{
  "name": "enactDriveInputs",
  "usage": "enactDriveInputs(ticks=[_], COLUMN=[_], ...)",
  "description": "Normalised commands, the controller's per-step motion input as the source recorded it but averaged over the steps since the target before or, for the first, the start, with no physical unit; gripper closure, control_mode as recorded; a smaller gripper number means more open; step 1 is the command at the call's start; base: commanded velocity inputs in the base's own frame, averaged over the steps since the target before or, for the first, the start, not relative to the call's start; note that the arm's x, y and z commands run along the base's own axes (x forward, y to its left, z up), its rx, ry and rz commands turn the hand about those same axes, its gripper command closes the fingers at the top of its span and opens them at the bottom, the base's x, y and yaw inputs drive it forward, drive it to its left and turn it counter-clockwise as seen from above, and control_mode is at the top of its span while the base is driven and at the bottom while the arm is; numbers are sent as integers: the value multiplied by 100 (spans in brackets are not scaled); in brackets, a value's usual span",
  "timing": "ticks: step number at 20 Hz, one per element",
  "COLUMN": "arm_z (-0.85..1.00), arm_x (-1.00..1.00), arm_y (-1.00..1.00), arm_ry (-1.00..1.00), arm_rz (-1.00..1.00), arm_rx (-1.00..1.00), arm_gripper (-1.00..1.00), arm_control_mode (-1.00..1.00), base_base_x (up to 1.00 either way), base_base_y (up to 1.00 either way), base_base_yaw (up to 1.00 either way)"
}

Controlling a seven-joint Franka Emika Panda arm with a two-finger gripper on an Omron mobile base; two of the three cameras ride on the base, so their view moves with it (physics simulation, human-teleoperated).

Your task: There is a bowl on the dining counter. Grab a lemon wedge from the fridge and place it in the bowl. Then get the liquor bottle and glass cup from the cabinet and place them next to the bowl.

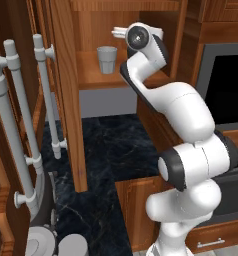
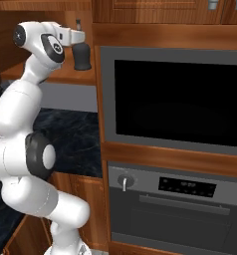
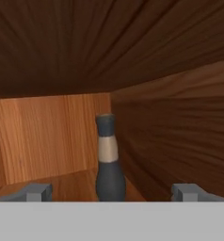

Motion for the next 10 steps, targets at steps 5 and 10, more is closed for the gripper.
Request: enactDriveInputs(ticks=[5, 10], arm_z=[-1, -10], arm_x=[23, 20], arm_y=[0, 0], arm_ry=[0, 0], arm_rz=[0, 0], arm_rx=[0, 0], arm_gripper=[-100, -100], arm_control_mode=[-100, -100], base_base_x=[0, 0], base_base_y=[0, 0], base_base_yaw=[0, 0])
